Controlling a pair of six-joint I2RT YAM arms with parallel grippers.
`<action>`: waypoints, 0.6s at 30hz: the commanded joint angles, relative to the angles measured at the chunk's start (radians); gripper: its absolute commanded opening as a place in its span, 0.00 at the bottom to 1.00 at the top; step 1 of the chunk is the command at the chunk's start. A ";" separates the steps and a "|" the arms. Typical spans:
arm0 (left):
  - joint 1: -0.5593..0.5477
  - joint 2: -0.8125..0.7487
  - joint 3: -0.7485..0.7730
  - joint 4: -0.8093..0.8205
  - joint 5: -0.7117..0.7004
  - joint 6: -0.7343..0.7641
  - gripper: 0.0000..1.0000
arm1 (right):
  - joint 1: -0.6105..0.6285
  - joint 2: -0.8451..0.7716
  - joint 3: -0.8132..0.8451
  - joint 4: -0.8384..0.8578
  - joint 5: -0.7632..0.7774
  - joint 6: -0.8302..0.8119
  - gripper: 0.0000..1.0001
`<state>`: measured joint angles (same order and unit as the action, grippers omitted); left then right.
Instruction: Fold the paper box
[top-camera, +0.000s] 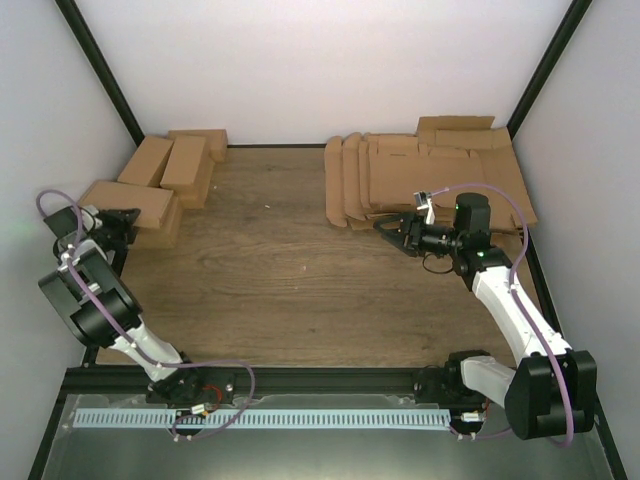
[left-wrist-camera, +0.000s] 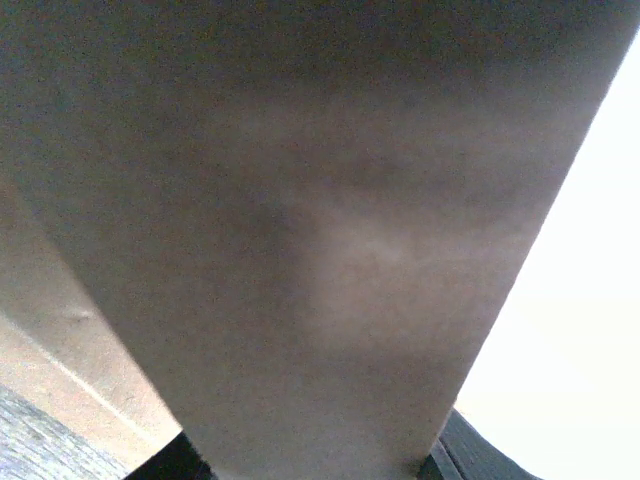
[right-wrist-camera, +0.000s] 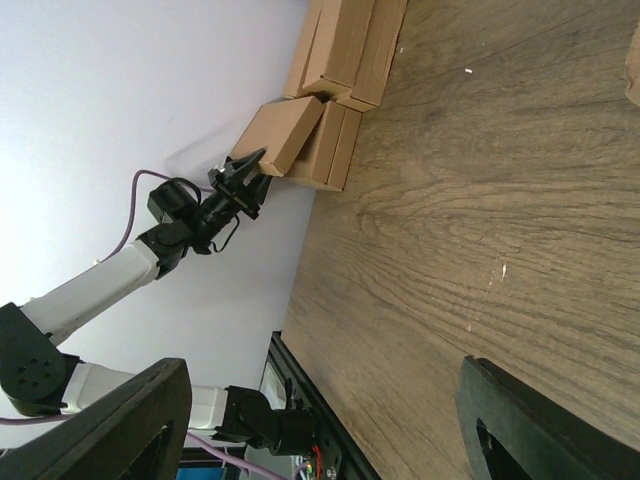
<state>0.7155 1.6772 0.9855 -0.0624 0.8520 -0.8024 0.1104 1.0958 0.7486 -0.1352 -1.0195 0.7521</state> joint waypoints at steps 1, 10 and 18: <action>-0.011 0.023 0.036 0.065 -0.018 -0.052 0.28 | -0.008 -0.024 0.041 -0.014 0.010 -0.005 0.75; -0.022 -0.072 0.042 -0.243 -0.311 -0.039 1.00 | -0.008 -0.026 0.057 -0.020 0.014 -0.003 0.76; -0.045 -0.135 0.109 -0.612 -0.614 -0.078 1.00 | -0.008 -0.017 0.062 -0.026 0.008 -0.011 0.77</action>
<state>0.6888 1.5887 1.0672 -0.4725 0.4091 -0.8593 0.1104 1.0885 0.7582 -0.1497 -1.0092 0.7521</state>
